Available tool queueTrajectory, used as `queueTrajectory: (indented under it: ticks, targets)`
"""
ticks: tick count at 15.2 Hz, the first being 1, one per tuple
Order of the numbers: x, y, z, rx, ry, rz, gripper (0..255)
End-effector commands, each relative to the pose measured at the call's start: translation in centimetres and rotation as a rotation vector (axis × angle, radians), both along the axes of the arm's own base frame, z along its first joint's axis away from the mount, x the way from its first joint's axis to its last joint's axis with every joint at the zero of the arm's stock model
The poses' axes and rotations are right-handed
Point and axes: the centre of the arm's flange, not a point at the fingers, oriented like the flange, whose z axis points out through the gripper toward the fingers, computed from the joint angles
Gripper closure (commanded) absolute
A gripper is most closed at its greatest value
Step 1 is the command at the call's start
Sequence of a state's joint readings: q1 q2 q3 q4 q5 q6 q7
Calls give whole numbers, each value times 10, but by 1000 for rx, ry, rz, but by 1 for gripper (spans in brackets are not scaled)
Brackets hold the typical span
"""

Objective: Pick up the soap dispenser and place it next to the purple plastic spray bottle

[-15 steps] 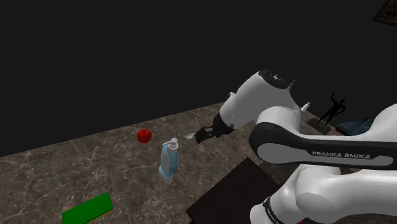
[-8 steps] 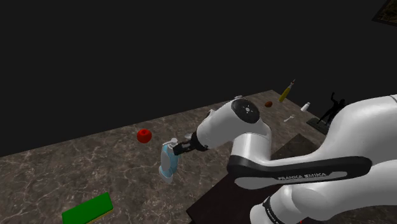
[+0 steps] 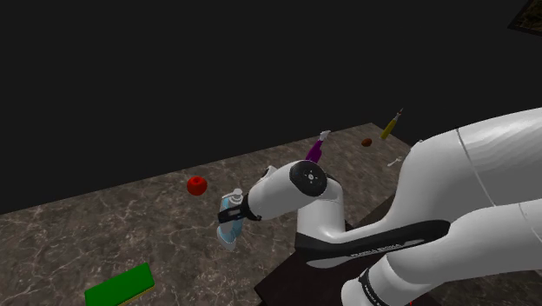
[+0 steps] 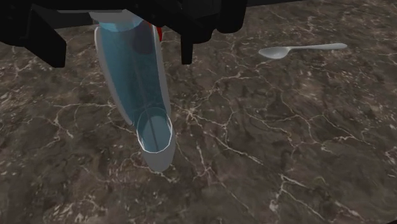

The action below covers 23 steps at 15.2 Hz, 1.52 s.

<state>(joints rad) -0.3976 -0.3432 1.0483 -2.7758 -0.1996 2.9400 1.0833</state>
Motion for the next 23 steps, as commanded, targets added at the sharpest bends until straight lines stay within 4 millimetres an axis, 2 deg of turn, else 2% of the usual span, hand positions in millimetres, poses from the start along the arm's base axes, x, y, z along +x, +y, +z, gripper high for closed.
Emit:
queueTrajectory:
  ticks: [1, 3, 10, 11, 20, 23]
  targets:
    - [4, -1, -9, 1, 0, 0, 0]
    - [8, -1, -16, 1, 0, 0, 0]
    - [8, -1, -16, 1, 0, 0, 0]
    - [8, -1, -16, 1, 0, 0, 255]
    - [8, -1, -16, 1, 0, 0, 255]
    - [8, -1, 0, 1, 0, 0, 255]
